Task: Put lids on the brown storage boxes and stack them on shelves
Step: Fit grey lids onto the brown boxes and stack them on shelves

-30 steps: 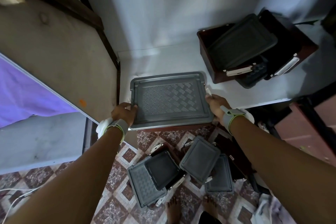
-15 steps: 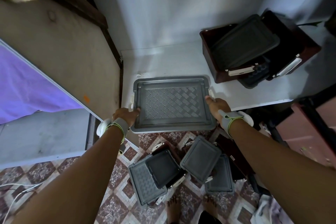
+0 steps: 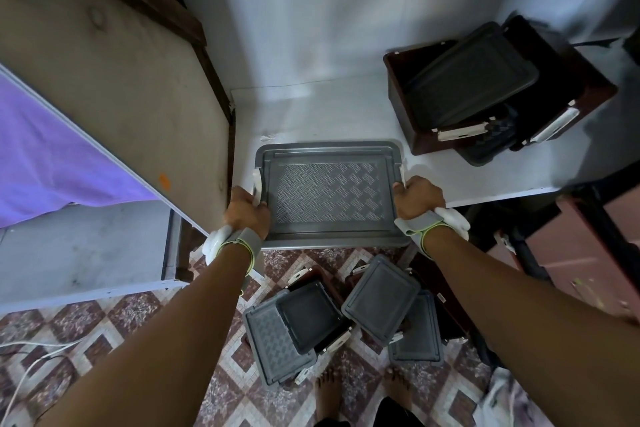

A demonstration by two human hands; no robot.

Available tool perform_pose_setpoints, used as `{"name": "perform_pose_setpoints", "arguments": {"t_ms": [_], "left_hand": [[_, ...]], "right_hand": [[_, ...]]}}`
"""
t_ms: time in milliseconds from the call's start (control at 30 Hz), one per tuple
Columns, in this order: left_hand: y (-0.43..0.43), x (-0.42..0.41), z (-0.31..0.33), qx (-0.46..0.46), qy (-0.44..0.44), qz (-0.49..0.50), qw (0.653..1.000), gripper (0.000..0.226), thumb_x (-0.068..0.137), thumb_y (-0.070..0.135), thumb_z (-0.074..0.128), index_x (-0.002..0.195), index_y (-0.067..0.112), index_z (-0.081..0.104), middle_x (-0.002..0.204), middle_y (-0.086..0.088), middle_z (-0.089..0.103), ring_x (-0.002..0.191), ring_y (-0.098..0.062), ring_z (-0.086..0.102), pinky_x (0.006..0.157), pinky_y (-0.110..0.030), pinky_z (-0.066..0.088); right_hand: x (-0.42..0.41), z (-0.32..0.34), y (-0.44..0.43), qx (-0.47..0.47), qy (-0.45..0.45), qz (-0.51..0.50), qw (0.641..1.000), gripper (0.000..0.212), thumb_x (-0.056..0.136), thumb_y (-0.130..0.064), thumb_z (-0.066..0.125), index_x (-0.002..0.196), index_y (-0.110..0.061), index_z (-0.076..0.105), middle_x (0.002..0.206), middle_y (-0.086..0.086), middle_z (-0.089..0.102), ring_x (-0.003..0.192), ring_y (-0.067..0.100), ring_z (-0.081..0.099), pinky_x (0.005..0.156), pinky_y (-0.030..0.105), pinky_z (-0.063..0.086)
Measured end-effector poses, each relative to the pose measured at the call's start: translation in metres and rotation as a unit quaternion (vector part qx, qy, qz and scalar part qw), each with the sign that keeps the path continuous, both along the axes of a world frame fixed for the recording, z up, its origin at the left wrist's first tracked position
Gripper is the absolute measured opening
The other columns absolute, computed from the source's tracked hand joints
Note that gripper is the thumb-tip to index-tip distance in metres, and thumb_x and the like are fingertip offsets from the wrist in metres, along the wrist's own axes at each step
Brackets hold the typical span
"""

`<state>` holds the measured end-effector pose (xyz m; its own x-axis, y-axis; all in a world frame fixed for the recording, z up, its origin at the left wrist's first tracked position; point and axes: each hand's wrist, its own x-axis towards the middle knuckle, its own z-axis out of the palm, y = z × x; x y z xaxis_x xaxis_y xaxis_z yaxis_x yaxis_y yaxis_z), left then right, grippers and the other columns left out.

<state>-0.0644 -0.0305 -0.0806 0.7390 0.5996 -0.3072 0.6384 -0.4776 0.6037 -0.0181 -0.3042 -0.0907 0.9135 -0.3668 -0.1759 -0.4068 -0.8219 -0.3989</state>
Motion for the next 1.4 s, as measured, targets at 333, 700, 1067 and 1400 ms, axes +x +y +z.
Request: {"name": "perform_pose_setpoints", "arguments": {"t_ms": [333, 700, 1067, 1400], "left_hand": [[0.015, 0.015, -0.007, -0.028, 0.005, 0.015, 0.999, 0.029, 0.095, 0.042, 0.06, 0.1, 0.013, 0.059, 0.116, -0.018, 0.067, 0.11, -0.042, 0.061, 0.095, -0.038, 0.045], [0.008, 0.021, -0.005, -0.021, 0.023, 0.029, 0.999, 0.044, 0.095, 0.044, 0.06, 0.122, 0.01, 0.064, 0.128, -0.018, 0.064, 0.119, -0.04, 0.059, 0.101, -0.038, 0.045], [0.015, -0.01, 0.016, -0.164, 0.03, -0.055, 0.985, 0.051, 0.09, 0.052, 0.056, 0.084, 0.004, 0.069, 0.109, -0.024, 0.068, 0.103, -0.041, 0.064, 0.097, -0.048, 0.05], [-0.016, -0.048, 0.138, -0.364, -0.155, -0.007, 0.918, 0.031, 0.063, 0.043, 0.072, 0.064, 0.016, 0.057, 0.063, -0.004, 0.051, 0.065, -0.022, 0.049, 0.072, -0.037, 0.04]], "right_hand": [[0.005, -0.003, -0.006, 0.142, 0.003, -0.056, 0.988, 0.039, 0.1, -0.035, 0.046, 0.116, -0.002, 0.06, 0.121, 0.02, 0.063, 0.112, 0.04, 0.057, 0.092, 0.037, 0.043], [0.002, 0.002, 0.004, 0.124, 0.041, -0.056, 0.99, 0.064, 0.098, -0.055, 0.037, 0.109, 0.003, 0.062, 0.111, 0.022, 0.067, 0.105, 0.041, 0.061, 0.089, 0.038, 0.044], [-0.048, 0.036, -0.02, 0.126, 0.033, -0.034, 0.991, 0.057, 0.1, -0.046, 0.039, 0.071, -0.002, 0.061, 0.089, 0.02, 0.066, 0.093, 0.038, 0.062, 0.078, 0.035, 0.043], [-0.073, 0.136, -0.061, 0.2, -0.072, -0.017, 0.977, 0.05, 0.094, -0.049, 0.054, 0.089, -0.002, 0.072, 0.088, 0.01, 0.061, 0.091, 0.031, 0.06, 0.078, 0.032, 0.043]]}}
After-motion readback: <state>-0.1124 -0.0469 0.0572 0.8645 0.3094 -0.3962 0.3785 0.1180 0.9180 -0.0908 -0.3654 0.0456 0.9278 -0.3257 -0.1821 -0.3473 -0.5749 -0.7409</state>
